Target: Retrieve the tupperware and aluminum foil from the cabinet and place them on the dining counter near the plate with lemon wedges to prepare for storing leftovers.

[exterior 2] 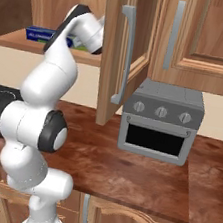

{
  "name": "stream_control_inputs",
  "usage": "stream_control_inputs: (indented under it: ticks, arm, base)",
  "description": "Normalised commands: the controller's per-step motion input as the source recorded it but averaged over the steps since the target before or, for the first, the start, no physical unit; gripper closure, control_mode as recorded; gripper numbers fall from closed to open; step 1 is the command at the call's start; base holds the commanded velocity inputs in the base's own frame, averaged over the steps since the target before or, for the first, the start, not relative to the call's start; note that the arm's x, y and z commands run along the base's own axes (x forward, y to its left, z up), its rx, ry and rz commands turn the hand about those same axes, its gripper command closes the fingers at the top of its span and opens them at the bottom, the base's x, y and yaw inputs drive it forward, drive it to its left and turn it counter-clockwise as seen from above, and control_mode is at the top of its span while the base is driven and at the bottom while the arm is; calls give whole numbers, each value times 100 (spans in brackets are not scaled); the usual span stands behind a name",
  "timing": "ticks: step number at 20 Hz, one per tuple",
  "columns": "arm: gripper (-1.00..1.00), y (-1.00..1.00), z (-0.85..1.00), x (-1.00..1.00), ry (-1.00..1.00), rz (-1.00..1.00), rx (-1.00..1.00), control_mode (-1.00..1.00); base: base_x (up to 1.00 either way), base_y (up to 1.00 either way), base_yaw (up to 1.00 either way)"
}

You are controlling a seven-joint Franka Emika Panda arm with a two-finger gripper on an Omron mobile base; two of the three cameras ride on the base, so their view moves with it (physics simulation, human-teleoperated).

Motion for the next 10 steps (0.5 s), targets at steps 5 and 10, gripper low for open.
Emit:
stream_control_inputs:
  ticks: [5,10]
  arm:
    - [-100,0,0,11,0,9,0,-100]
    - [-100,0,0,13,0,9,0,-100]
  base:
    - [0,0,0]
    - [0,0,0]
